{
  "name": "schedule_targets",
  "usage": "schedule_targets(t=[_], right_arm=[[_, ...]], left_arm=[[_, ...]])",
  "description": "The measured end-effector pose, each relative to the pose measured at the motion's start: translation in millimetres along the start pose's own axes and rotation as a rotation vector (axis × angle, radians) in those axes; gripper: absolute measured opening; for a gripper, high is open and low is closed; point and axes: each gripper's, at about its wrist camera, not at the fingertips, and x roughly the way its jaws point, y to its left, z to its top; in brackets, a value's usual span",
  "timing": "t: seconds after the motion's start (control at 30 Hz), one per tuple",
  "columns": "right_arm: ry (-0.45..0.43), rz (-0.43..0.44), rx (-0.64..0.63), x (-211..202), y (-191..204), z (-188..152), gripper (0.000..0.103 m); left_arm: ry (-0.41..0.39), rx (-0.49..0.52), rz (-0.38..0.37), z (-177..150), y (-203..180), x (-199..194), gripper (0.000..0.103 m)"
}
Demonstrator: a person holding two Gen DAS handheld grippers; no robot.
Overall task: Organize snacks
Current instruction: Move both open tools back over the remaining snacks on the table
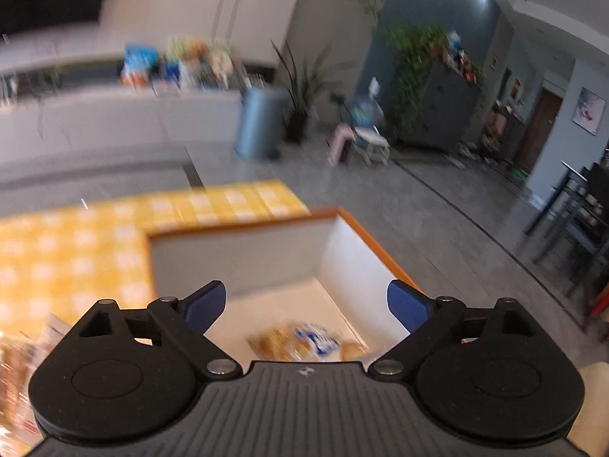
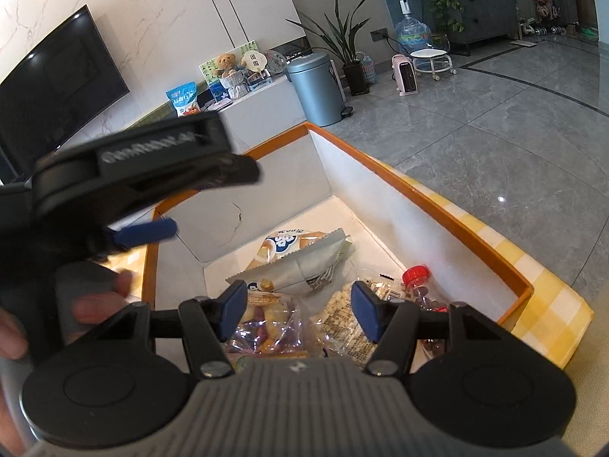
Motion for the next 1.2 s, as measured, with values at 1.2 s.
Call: schedule_targets(t=[1.2], right_arm=[[-0.2, 0.57, -0.095, -71, 128, -33, 0.081]], left_arm=[[-0.003, -0.141, 0.526, -110, 135, -149, 0.103]])
